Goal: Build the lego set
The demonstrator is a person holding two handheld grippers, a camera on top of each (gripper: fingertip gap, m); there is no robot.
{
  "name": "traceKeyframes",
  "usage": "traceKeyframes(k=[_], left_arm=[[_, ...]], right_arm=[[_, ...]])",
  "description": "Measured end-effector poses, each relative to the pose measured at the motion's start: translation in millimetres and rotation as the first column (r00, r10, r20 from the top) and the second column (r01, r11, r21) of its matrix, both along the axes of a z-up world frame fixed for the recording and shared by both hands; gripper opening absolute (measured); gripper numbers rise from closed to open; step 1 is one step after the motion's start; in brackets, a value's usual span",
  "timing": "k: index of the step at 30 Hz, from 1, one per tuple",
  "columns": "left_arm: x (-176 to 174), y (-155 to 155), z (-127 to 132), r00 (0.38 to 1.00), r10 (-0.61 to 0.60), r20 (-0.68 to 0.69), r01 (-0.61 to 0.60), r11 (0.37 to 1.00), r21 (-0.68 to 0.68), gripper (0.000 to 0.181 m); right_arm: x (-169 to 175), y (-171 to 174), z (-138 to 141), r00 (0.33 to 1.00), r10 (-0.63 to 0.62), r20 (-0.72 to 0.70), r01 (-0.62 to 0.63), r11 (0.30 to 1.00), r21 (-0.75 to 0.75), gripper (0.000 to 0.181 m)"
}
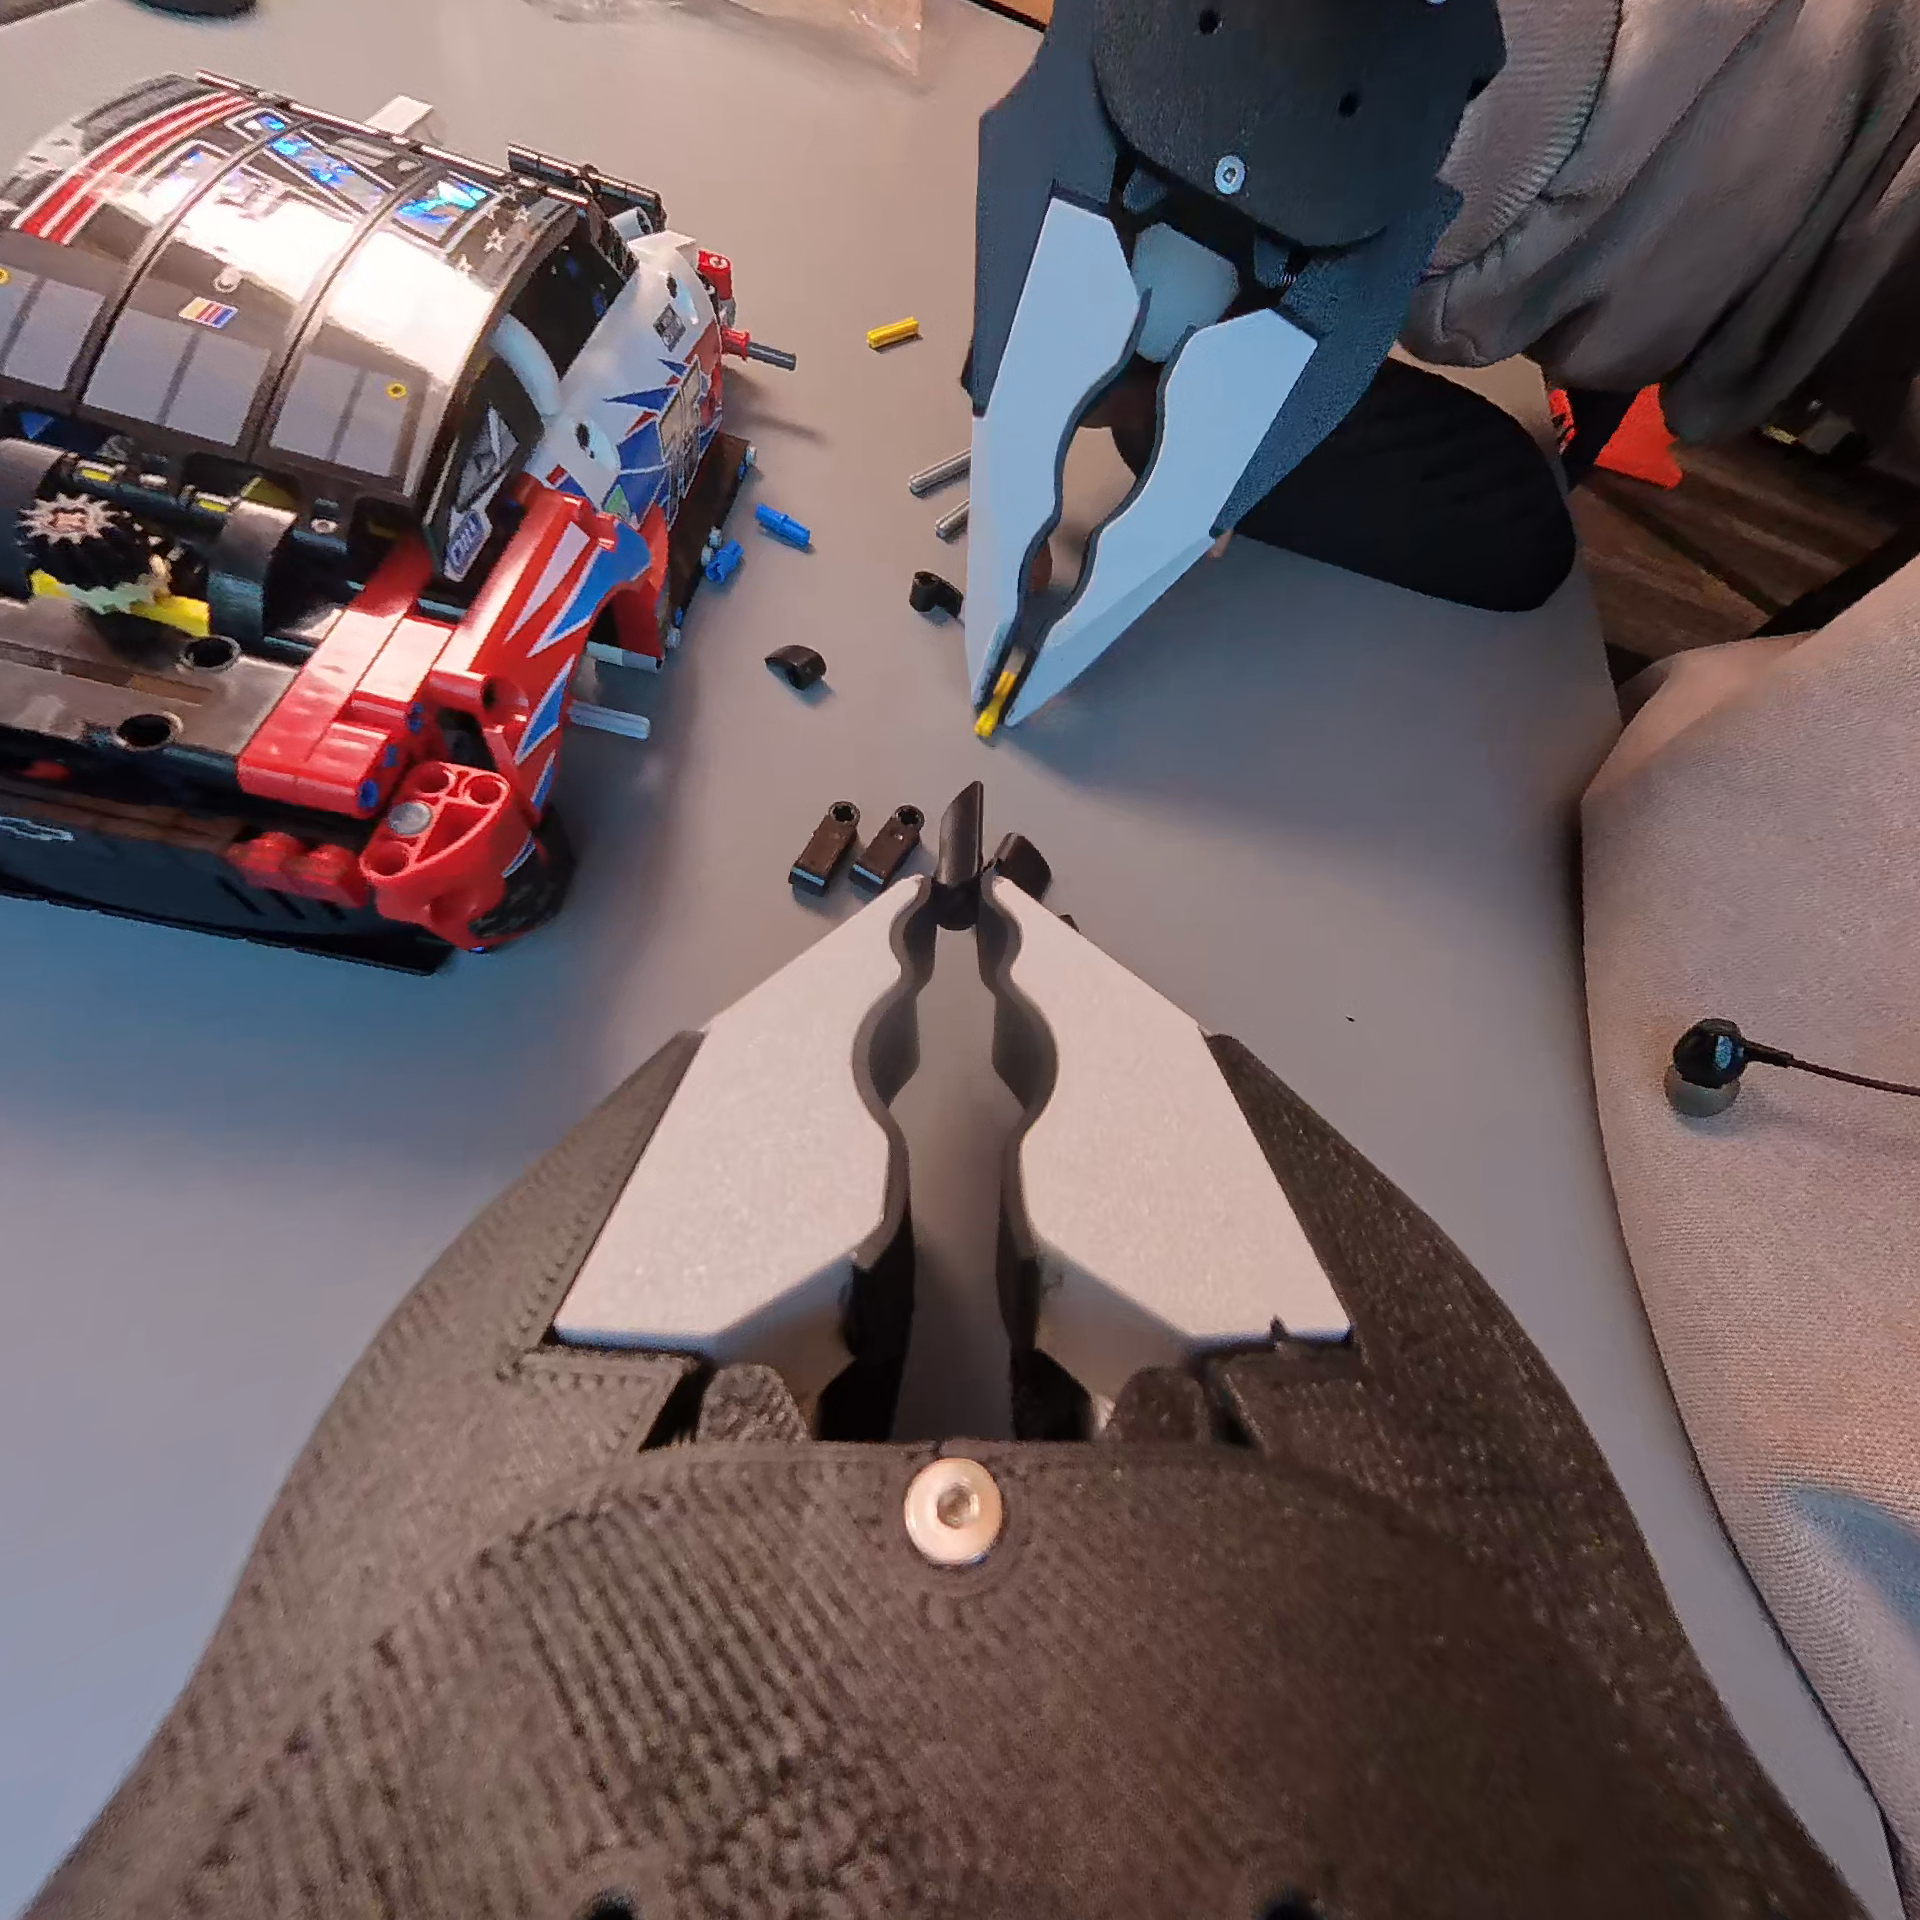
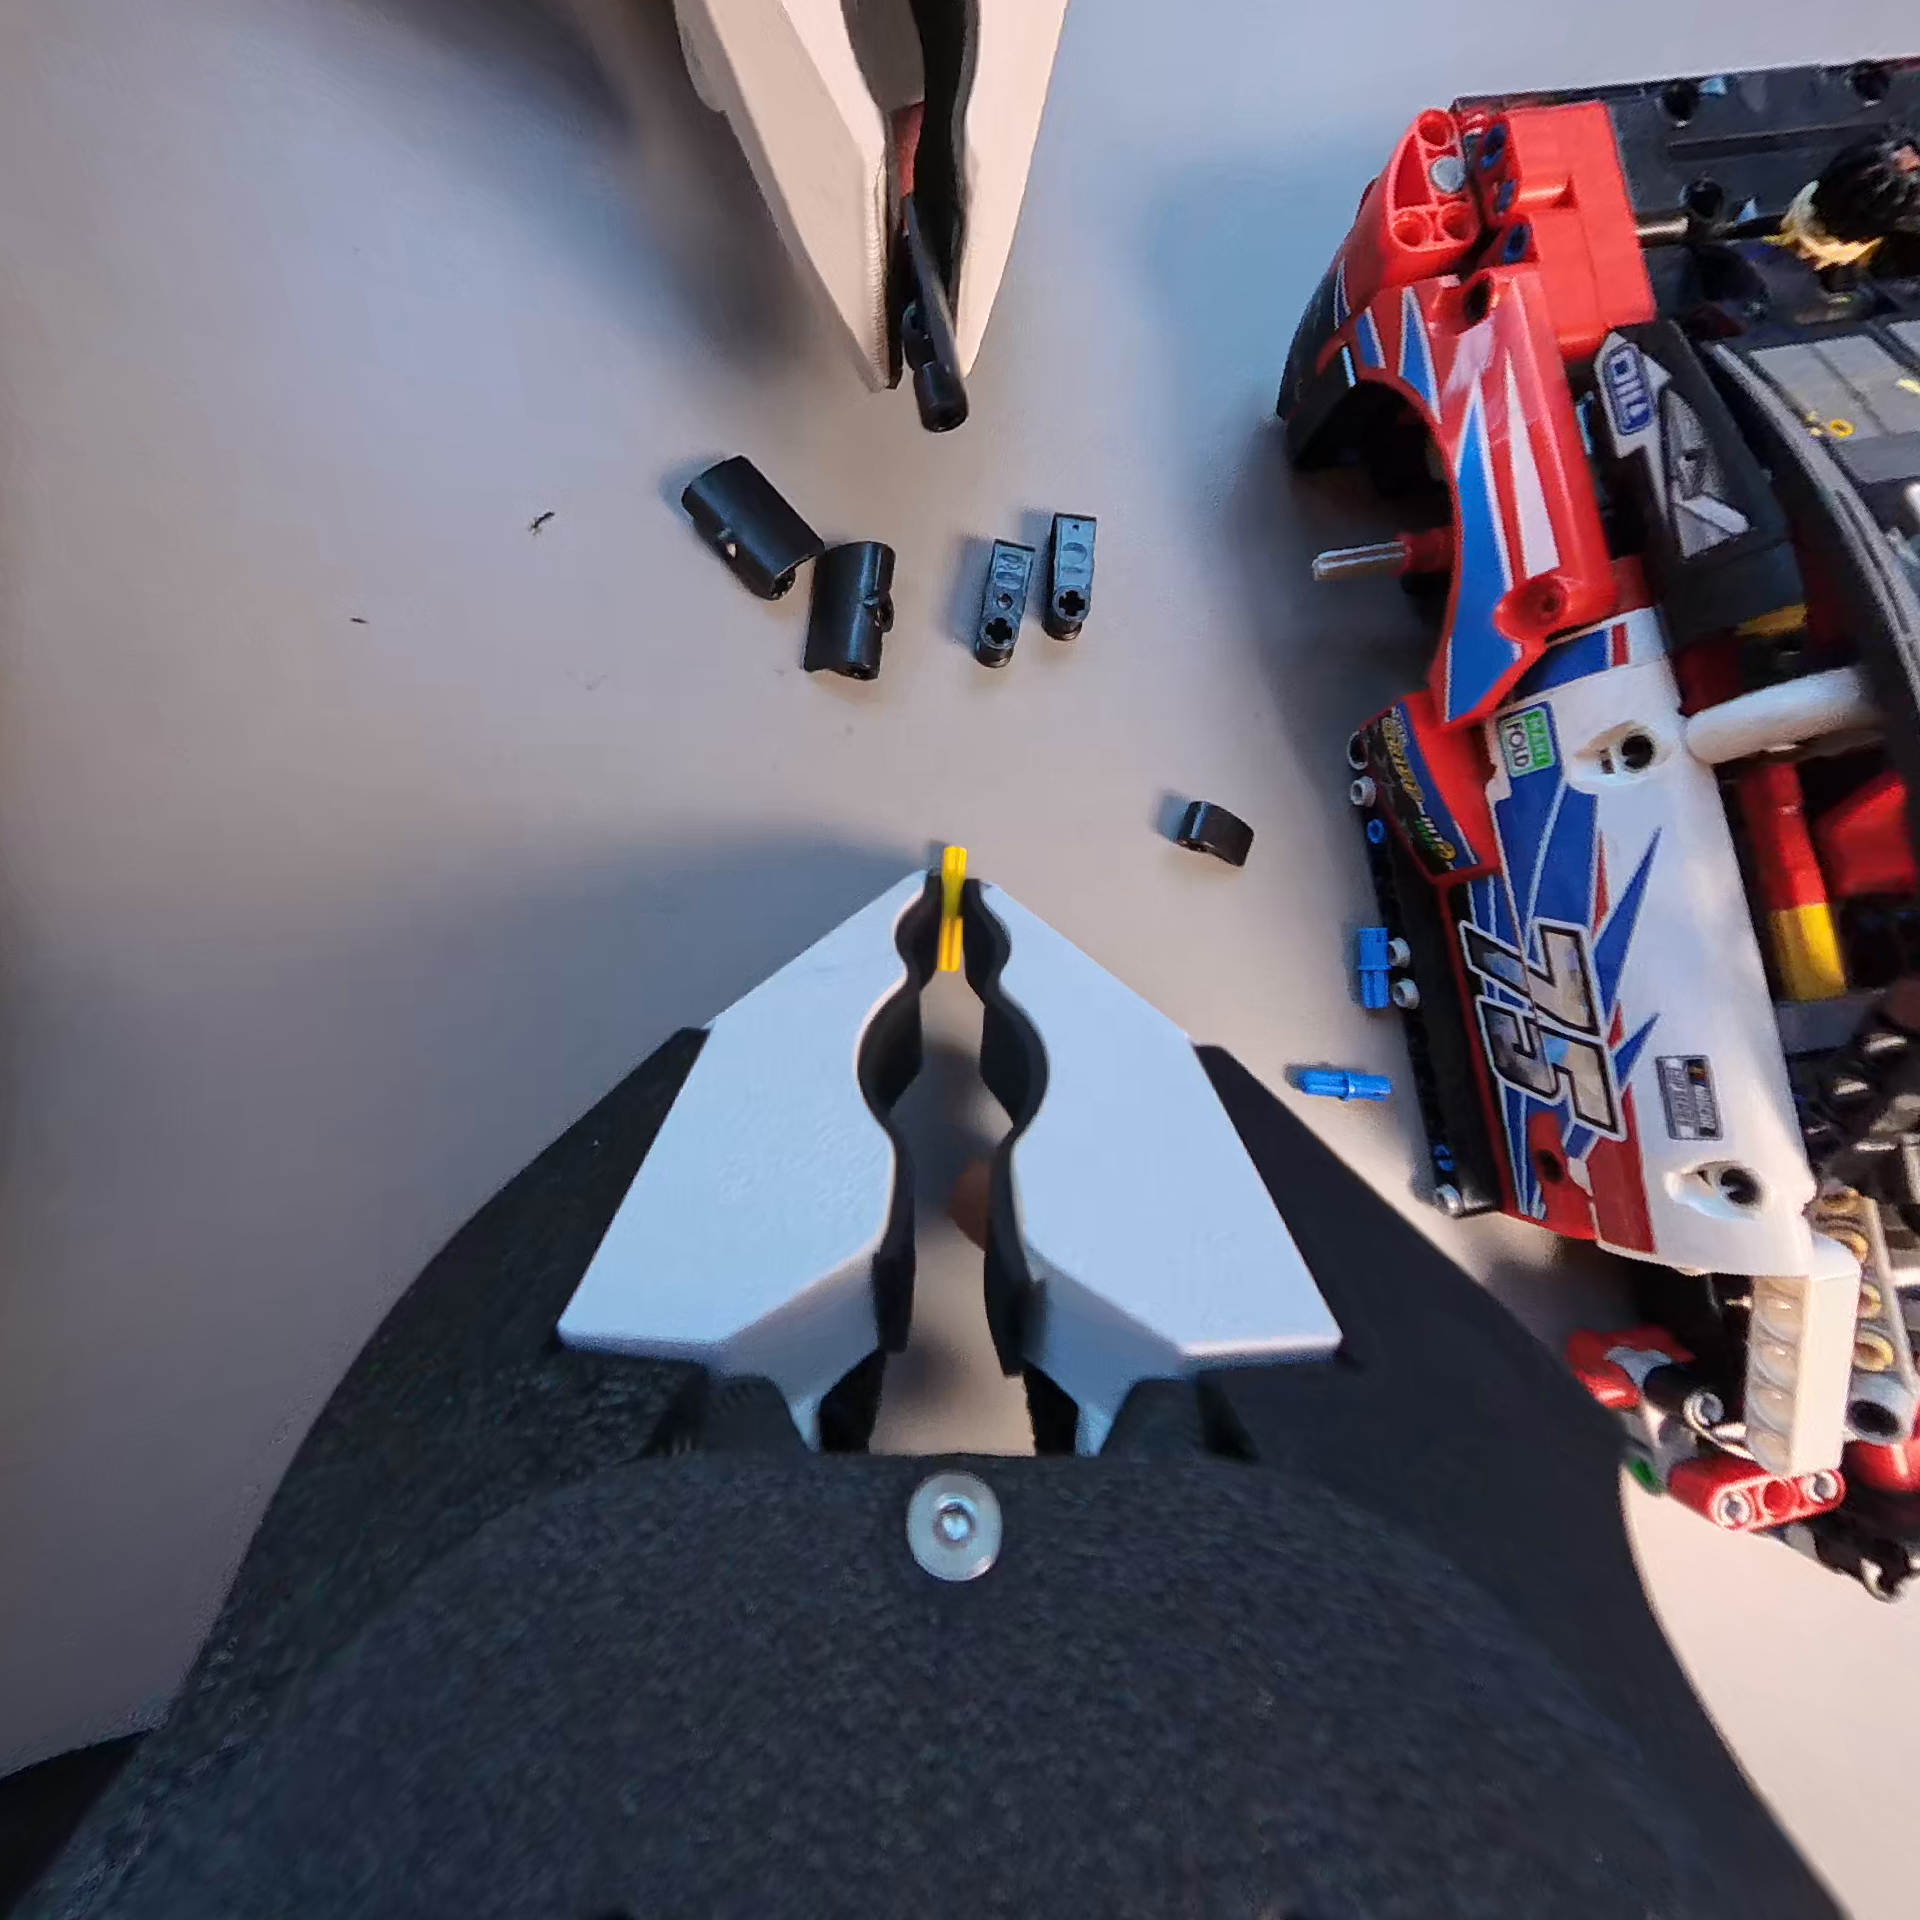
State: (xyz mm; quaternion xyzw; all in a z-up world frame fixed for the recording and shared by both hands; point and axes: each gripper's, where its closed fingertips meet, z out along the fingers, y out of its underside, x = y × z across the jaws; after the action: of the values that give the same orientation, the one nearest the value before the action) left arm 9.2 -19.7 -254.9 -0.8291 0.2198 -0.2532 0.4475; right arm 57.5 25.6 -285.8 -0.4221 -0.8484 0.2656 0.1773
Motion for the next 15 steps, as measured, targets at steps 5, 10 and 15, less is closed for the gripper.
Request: traceKeyframes(k=[5,10,15], left_arm=[[10.3,-3.1,13.3,0.995,-0.032,0.100,0.030,0.999,0.015,0.004],[21.6,-4.7,30.7,0.971,-0.060,0.232,0.056,0.998,0.024,0.005],[25.9,-5.3,34.3,0.954,-0.069,0.291,0.069,0.998,0.012,0.005]], right_arm=[[1.7,-5.4,4.0,1.000,0.018,-0.003,-0.018,1.000,0.008,0.001],[-12.4,-27.7,60.6,0.986,0.105,-0.130,-0.098,0.993,0.060,0.002],[-19.5,-39.5,71.0,0.980,0.177,-0.086,-0.166,0.979,0.117,0.001]])
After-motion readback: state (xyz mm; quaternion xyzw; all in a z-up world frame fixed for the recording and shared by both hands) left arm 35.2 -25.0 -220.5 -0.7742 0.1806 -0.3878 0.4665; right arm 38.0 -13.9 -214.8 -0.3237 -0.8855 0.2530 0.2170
